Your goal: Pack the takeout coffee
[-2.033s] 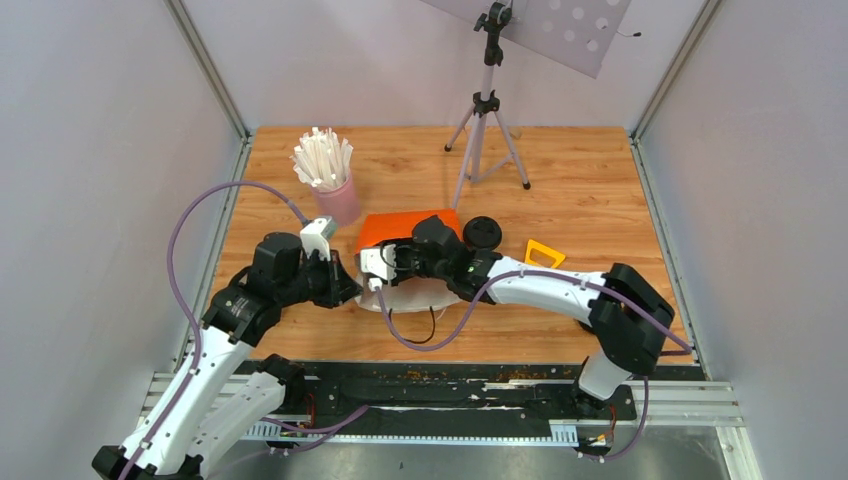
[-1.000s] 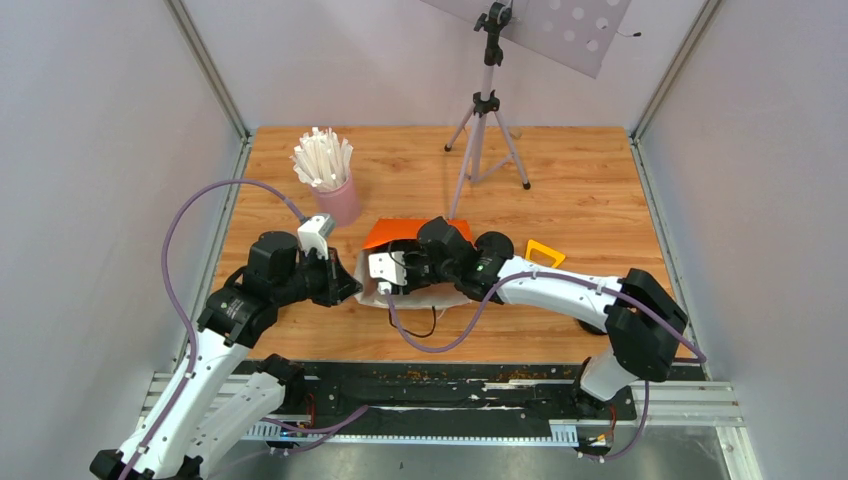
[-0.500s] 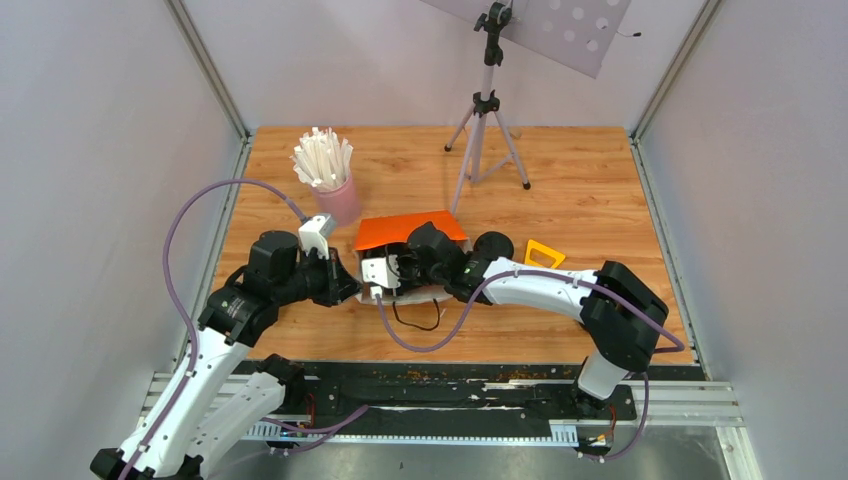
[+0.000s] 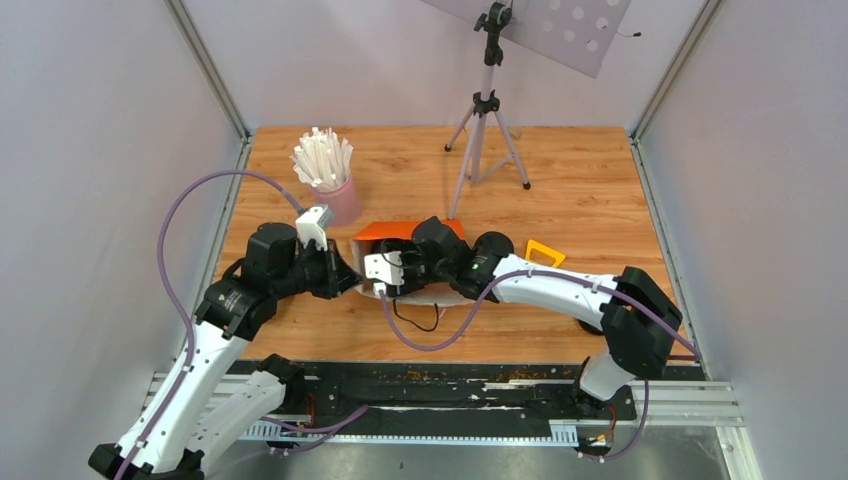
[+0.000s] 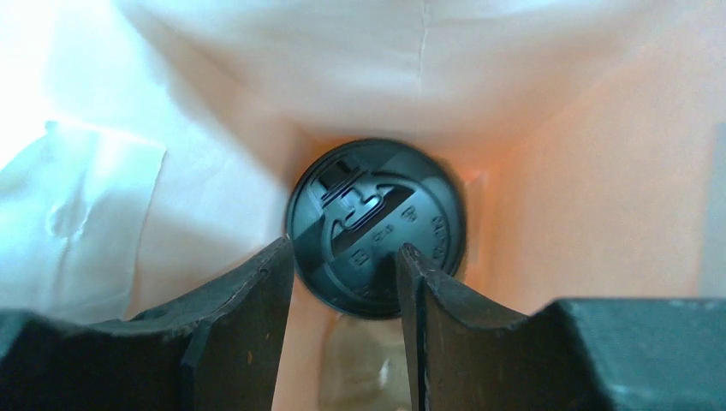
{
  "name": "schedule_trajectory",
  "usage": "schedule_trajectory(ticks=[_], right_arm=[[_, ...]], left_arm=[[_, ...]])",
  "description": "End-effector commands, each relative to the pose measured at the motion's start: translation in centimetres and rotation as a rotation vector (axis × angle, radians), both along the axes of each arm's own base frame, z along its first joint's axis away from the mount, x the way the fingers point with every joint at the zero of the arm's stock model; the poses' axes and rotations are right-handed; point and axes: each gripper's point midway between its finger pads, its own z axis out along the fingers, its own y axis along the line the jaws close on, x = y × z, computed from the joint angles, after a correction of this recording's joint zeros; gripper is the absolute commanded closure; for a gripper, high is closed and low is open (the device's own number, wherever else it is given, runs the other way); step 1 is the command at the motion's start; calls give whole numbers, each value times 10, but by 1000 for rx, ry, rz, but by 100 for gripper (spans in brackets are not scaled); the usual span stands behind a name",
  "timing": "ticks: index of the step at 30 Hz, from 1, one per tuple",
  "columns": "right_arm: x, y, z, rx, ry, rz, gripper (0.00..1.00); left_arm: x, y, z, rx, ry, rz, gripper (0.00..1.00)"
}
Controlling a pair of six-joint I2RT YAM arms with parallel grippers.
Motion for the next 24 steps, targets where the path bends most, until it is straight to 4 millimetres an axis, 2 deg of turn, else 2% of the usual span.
schedule_trajectory(ticks=[1,7,18,19,24], right_arm=[[-8,4,50,92,-4,21,51],[-6,0,72,120,36,-17,49],[-9,-1,63,95,96,-19,48],[-9,-1,60,91,100,-18,47],[-13,5,41,68,108,33,25]], left_arm=[[3,-2,26,-42,-41,16,99],[3,-5,32,-61,-40,13,99],[-2,-2,41,-53,-49,8,99],[-2,-2,42,-55,-48,7,99],[-5,-5,35,-64,-53,-24,98]])
